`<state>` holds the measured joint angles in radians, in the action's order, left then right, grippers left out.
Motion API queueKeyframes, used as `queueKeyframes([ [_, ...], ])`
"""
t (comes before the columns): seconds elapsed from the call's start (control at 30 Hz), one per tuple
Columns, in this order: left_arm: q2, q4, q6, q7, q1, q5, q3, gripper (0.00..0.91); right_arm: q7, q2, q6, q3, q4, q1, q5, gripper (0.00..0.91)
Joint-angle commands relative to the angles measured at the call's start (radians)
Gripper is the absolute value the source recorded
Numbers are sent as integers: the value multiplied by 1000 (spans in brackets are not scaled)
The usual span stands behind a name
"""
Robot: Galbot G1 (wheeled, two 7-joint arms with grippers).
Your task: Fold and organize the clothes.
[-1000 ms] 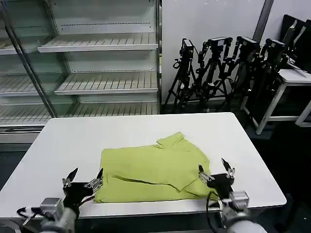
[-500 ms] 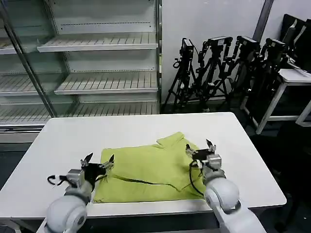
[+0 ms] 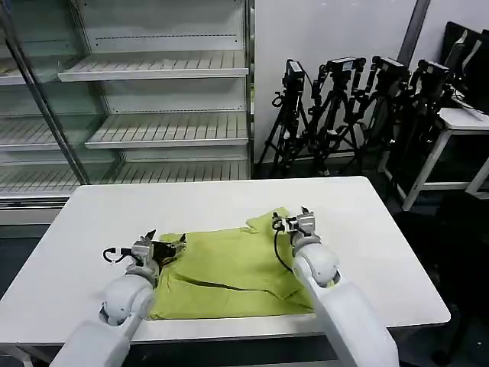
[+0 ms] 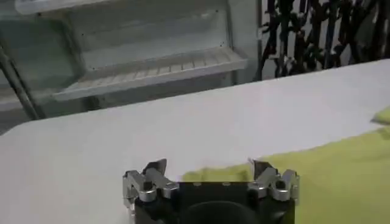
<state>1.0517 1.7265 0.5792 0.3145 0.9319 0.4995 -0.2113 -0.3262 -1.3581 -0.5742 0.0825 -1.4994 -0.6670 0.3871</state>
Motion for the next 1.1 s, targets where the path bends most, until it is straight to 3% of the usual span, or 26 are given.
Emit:
queueKeyframes([
  [0.03, -3, -120, 0, -11, -81, -17, 40, 836, 9, -71, -6, -28, 193, 115, 19, 907],
  [0.1, -7, -121, 0, -17, -76, -14, 39, 121, -3, -79, -6, -26, 201, 118, 27, 907],
  [0.17, -13, -107, 0, -25, -66, -12, 38, 30, -3, -79, -6, -30, 201, 117, 29, 907],
  [0.3, -38, -49, 0, -50, -20, 1, 36, 20, -10, -79, -6, -31, 200, 113, 57, 877],
  [0.37, -49, -31, 0, -53, -2, 28, 37, 20, -22, -81, -7, -26, 200, 111, 83, 474],
  [0.4, -53, -19, 1, -53, 4, 54, 35, 20, -32, -83, -7, -20, 203, 109, 105, 171],
  [0.43, -56, -13, 1, -52, 10, 70, 33, 20, -34, -83, -7, -19, 205, 109, 109, 20],
  [0.93, -62, 11, 0, -60, 48, 93, 7, 20, -38, -81, 0, -15, 168, 76, 136, 0],
  [1.1, -64, 34, -2, -53, 55, 101, -2, 20, -36, -68, 84, -21, 120, 58, 95, 0],
])
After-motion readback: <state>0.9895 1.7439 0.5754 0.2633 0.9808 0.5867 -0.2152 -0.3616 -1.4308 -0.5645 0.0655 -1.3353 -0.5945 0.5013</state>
